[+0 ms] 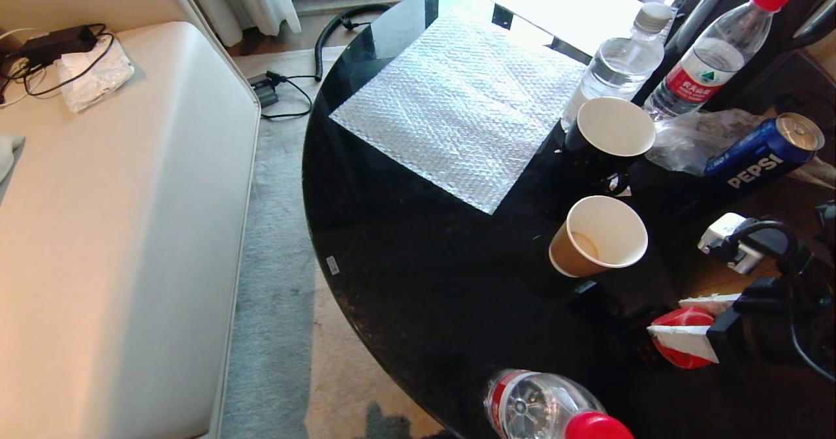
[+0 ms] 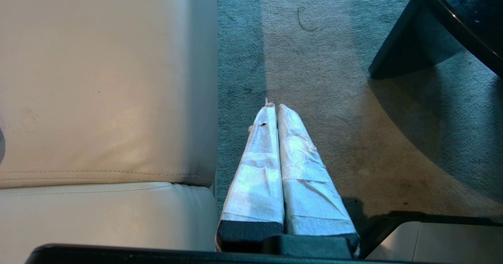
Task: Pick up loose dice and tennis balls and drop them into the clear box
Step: Pick up toys out of the box
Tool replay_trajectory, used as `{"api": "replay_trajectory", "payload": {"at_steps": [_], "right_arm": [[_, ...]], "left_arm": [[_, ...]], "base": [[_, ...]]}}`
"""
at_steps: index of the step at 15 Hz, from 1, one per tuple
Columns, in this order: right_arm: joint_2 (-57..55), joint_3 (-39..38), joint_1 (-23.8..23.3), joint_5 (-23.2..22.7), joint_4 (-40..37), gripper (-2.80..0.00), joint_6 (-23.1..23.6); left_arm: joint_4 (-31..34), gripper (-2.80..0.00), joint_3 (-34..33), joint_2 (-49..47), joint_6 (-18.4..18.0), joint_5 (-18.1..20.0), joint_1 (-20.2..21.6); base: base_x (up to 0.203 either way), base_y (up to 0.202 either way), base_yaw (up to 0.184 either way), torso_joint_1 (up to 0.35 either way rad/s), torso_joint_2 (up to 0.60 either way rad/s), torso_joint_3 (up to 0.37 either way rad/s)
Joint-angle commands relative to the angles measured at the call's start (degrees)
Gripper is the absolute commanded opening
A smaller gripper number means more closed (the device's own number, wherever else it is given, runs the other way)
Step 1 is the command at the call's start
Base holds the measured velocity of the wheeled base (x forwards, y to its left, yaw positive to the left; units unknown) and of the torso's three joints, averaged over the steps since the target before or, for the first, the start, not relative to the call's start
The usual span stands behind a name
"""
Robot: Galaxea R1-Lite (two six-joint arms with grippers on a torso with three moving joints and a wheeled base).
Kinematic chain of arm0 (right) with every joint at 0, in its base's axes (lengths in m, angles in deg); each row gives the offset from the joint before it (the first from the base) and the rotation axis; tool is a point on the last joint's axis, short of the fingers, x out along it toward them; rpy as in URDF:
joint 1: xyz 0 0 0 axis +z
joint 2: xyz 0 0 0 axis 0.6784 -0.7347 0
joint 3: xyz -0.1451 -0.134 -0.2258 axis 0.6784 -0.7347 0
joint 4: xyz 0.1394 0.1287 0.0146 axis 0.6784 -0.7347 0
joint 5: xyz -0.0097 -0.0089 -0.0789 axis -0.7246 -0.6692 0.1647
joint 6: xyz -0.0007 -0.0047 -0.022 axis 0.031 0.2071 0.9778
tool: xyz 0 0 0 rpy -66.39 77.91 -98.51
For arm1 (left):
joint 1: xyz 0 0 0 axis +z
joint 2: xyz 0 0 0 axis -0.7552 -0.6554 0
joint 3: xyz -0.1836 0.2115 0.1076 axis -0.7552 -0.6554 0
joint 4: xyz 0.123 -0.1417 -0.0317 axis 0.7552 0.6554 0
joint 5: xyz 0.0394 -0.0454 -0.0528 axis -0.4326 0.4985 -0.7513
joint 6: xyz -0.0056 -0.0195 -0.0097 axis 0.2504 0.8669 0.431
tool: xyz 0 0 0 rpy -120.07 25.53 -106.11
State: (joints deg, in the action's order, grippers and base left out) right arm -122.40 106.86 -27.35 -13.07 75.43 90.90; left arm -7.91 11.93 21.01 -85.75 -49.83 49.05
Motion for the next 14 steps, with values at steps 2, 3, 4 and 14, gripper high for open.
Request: {"api": "replay_trajectory", "payload": {"at_steps": [2, 3, 4, 14], "right_arm": [[-0.1, 1.0, 0.0, 1.3, 0.3, -2.8, 0.0], [-0.2, 0.8, 0.0, 1.5, 0.3, -2.8, 0.0], [0.0, 0.7, 0.0, 1.9, 0.3, -2.8, 0.0], [-0.7, -0.6, 0.0, 2.7, 1.1, 0.0, 0.1]], "left_arm": [[0.0, -2.8, 0.0, 0.0, 0.0, 0.0, 0.0], [0.0, -2.8, 0.0, 0.0, 0.0, 0.0, 0.0], [0.0, -2.8, 0.0, 0.0, 0.0, 0.0, 0.0], [0.0, -2.8, -0.1, 0.0, 0.0, 0.0, 0.0]], "base": [[0.0, 0.0, 0.0, 0.0, 0.0, 0.0], [0.0, 0.0, 0.0, 0.0, 0.0, 0.0], [0.0, 0.0, 0.0, 0.0, 0.0, 0.0], [0.0, 0.0, 0.0, 0.0, 0.0, 0.0]]}}
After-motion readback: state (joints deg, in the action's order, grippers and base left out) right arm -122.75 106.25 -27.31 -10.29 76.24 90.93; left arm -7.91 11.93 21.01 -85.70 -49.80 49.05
